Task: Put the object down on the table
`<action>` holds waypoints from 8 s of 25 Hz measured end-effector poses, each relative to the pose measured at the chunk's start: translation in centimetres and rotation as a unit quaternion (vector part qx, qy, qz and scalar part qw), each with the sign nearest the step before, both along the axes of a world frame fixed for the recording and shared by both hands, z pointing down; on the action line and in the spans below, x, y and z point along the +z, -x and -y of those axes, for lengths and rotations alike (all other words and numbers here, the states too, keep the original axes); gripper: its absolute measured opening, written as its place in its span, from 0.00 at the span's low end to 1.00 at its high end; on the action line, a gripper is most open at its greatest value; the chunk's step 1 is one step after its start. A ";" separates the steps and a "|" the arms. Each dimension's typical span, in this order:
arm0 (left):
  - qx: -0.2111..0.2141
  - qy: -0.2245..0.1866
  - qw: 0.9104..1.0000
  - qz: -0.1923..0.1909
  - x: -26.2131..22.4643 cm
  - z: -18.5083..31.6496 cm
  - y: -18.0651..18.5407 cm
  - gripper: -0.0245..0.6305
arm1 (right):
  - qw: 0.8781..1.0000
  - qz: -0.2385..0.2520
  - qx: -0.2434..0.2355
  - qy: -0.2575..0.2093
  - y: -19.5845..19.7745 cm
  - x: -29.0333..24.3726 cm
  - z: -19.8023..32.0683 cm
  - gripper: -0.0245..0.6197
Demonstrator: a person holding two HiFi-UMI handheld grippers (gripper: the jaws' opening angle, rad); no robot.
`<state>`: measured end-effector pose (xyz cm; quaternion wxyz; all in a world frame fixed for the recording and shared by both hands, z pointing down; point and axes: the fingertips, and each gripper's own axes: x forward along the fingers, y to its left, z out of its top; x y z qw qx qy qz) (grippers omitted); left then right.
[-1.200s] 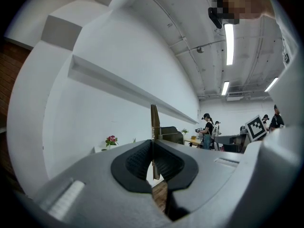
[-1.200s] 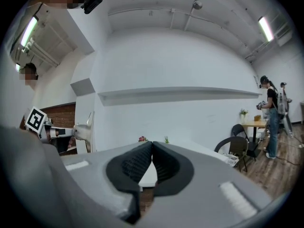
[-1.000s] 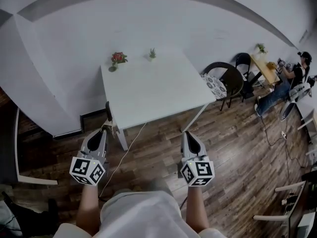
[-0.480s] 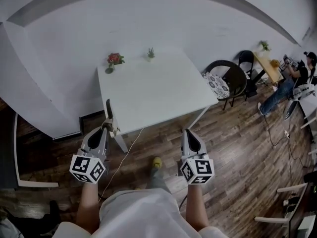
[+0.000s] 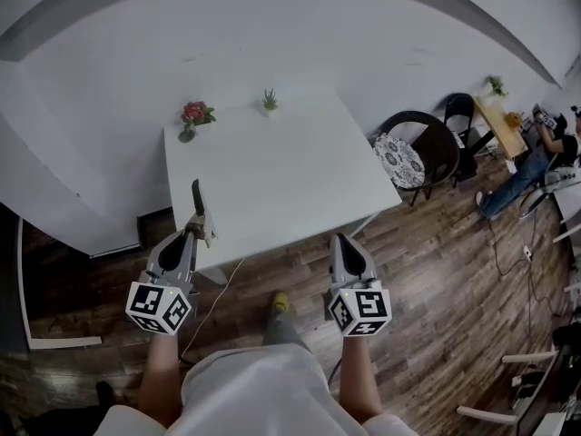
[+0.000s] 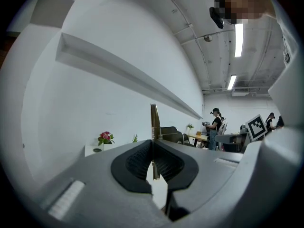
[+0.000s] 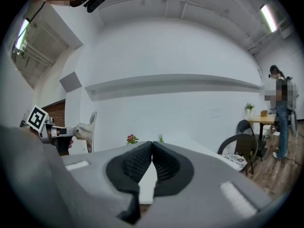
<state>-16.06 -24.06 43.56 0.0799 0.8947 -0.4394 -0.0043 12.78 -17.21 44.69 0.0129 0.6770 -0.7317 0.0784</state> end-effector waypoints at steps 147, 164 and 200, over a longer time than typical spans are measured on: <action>0.094 0.109 0.874 0.464 22.3 19.7 -16.5 0.23 | 0.994 0.013 -0.104 0.029 -11.4 3.5 20.9 0.04; -0.035 0.063 0.948 0.311 11.5 19.2 -12.9 0.11 | 0.993 0.000 -0.120 0.022 -7.8 2.4 20.7 0.04; -0.173 -0.036 0.972 0.154 -2.2 13.0 -3.3 0.05 | 0.991 -0.006 -0.137 0.006 -4.9 0.1 20.1 0.04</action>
